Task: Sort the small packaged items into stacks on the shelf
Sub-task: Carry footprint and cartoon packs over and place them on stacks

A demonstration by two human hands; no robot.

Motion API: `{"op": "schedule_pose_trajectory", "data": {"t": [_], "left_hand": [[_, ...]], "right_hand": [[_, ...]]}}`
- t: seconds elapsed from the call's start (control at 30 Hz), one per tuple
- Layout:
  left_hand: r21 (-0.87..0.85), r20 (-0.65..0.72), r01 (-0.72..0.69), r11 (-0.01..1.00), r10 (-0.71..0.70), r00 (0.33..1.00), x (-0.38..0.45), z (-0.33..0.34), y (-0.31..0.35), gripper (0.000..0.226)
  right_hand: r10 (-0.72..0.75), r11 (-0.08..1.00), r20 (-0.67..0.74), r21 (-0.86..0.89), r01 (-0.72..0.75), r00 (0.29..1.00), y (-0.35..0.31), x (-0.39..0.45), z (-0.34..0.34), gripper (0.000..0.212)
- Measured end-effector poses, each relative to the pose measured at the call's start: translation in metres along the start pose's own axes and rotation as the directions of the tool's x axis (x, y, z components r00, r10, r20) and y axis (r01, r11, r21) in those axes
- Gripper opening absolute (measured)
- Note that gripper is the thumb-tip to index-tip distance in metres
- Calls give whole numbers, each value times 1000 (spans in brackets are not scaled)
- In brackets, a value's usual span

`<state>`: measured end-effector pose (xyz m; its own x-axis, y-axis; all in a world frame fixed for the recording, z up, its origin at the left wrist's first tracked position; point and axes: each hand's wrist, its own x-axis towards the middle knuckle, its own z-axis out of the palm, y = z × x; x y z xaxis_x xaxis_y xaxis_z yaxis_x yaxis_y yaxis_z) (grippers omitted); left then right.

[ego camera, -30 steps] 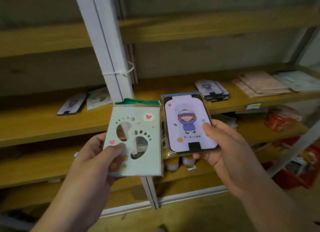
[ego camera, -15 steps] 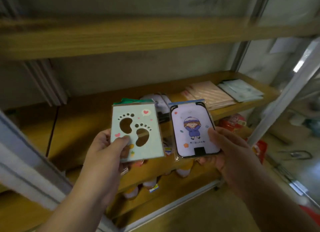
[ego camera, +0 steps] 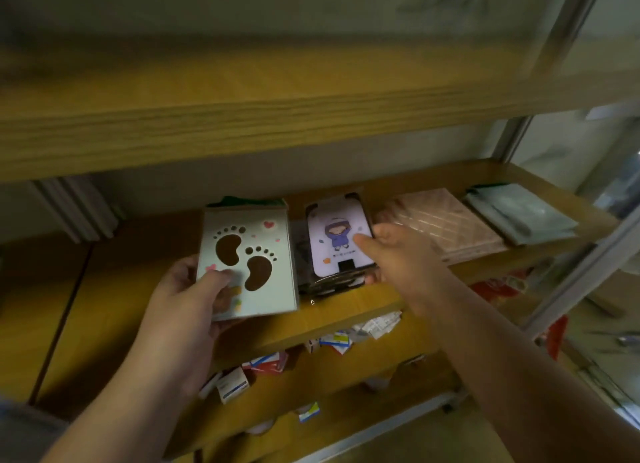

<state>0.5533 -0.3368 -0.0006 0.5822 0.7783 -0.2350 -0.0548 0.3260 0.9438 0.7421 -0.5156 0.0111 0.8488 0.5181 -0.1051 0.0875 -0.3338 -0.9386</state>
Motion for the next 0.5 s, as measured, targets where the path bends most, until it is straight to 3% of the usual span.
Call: {"op": "schedule_pose_trajectory", "data": {"t": [0.1, 0.2, 0.27, 0.37, 0.5], "left_hand": [[-23, -25, -7, 1000, 6, 1000, 1, 1, -3, 32], [-12, -62, -33, 999, 32, 998, -2, 2, -8, 33], [-12, -81, -56, 998, 55, 995, -7, 7, -10, 30], [13, -116, -76, 997, 77, 990, -16, 19, -13, 28], [13, -177, -93, 996, 94, 980, -30, 48, -18, 23]], "right_hand": [[-55, 984, 58, -168, 64, 997, -1, 24, 10, 27], [-232, 832, 27, -512, 213, 972, 6, 30, 12, 34], [-259, 739, 67, -628, 242, 963, 12, 28, 9, 37], [-285, 646, 146, -701, 302, 947, 15, 25, -1, 43], [-458, 618, 142, -658, 429, 877, 11, 23, -32, 52]]}}
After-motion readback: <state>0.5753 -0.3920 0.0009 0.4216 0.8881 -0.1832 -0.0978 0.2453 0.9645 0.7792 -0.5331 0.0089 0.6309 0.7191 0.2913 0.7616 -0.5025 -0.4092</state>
